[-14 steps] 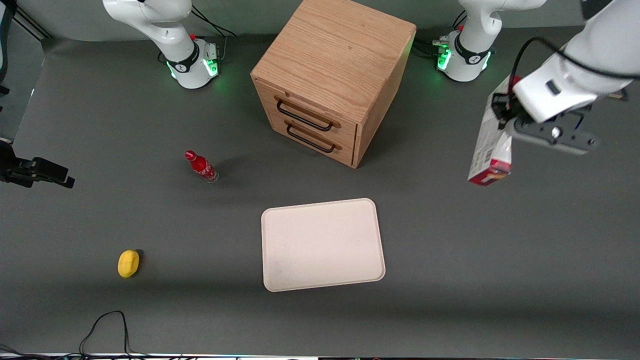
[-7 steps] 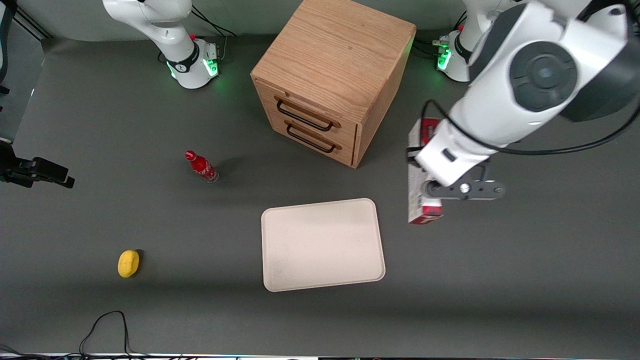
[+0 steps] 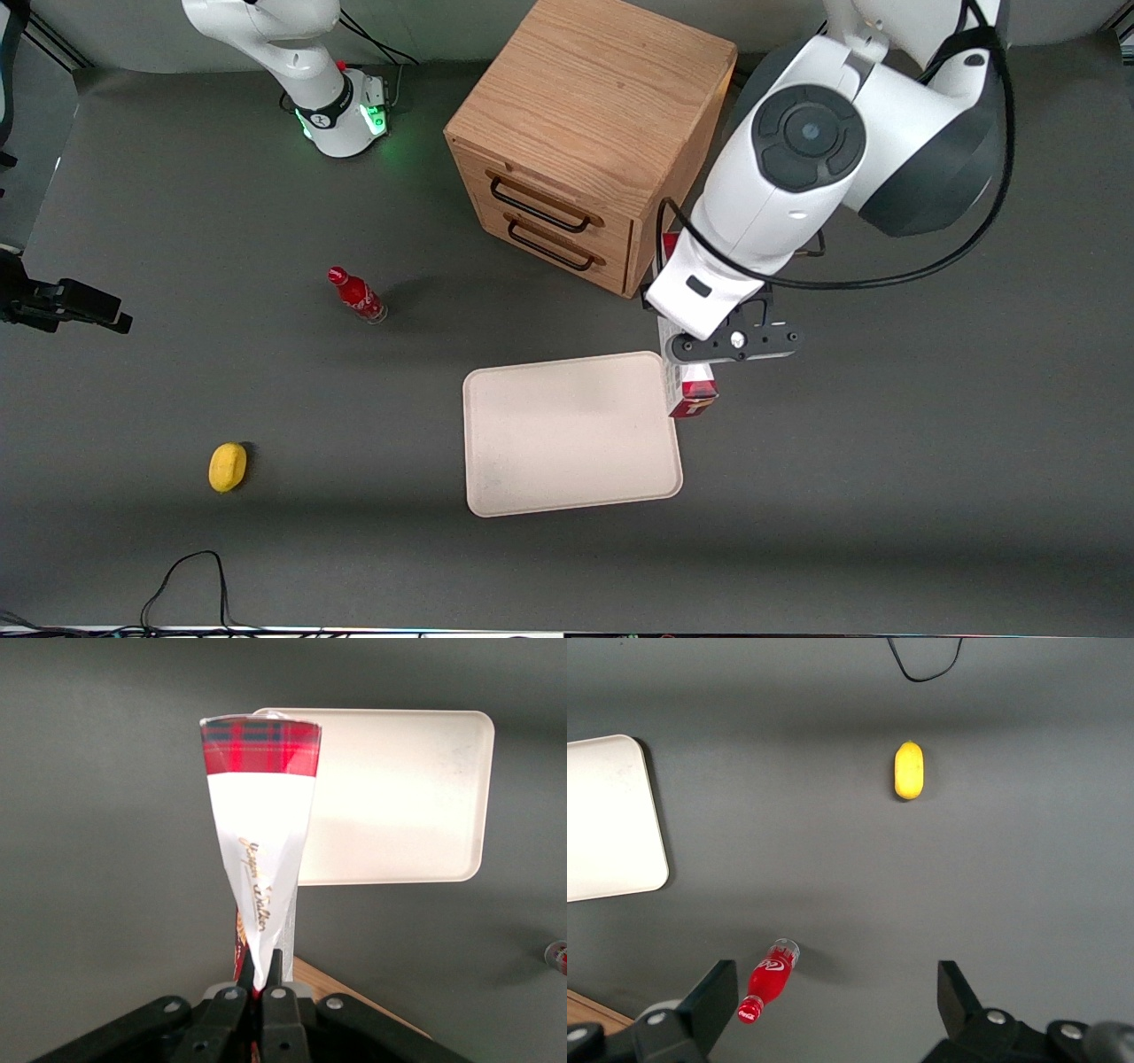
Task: Place red cookie box on tray
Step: 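Carry the held cookie box over the cream tray, then lower the cookie box onto the tray and open the left gripper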
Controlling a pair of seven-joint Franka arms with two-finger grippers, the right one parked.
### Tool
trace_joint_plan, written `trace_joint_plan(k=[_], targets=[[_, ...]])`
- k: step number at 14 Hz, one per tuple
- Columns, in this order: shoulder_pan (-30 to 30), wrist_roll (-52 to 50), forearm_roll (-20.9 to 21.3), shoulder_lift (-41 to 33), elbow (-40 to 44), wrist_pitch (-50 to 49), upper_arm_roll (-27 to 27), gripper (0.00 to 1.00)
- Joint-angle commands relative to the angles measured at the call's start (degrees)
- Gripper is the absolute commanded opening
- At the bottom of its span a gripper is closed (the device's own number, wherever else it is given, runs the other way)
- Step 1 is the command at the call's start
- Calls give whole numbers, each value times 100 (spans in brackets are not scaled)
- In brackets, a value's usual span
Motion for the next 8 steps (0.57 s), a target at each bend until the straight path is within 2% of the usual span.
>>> trace_joint_plan(k=[1,4,8], targets=[[-23,-89,72,488,207,350,76,0],[-14,-89,194,1050,57,1027,76,0],[-14,122,344,1421,-285,1660,76,0]])
